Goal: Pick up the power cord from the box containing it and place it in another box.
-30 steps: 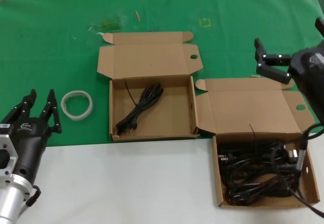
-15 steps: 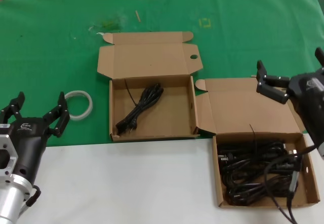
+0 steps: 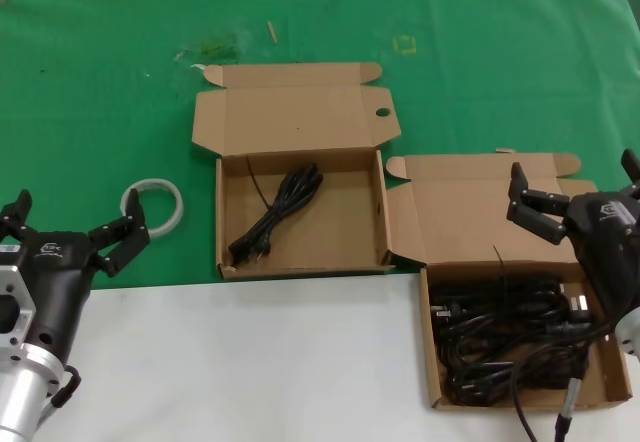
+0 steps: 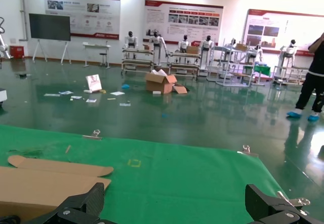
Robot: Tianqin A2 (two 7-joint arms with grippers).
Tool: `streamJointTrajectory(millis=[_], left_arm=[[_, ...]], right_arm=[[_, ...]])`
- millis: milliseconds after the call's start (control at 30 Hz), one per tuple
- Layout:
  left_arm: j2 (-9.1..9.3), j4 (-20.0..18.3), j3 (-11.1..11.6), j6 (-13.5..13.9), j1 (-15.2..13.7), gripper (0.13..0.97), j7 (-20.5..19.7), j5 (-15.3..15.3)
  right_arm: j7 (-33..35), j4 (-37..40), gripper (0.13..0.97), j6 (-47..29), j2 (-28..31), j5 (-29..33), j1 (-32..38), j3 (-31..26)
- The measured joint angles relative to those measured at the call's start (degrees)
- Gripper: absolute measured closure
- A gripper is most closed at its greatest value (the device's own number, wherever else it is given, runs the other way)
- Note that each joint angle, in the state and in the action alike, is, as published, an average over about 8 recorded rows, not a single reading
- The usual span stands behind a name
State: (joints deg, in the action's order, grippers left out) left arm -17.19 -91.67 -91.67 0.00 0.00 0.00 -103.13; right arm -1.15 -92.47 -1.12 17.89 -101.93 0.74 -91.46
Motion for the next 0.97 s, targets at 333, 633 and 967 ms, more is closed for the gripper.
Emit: streamJointTrajectory(millis=[333,633,967], left_arm=[[0.00,0.0,0.0,0.0,0.0,0.202,0.0,0.0],[0.00,0.0,0.0,0.0,0.0,0.138,0.0,0.0],[0.00,0.0,0.0,0.0,0.0,0.132,0.0,0.0]], right_arm=[[0.3,0.2,0.129,0.3,-0.2,-0.3,-0.2,-0.1],[0.3,0.2,0.129,0.3,-0.2,-0.3,-0.2,-0.1],[0.3,0.2,0.129,0.3,-0.2,-0.3,-0.2,-0.1]])
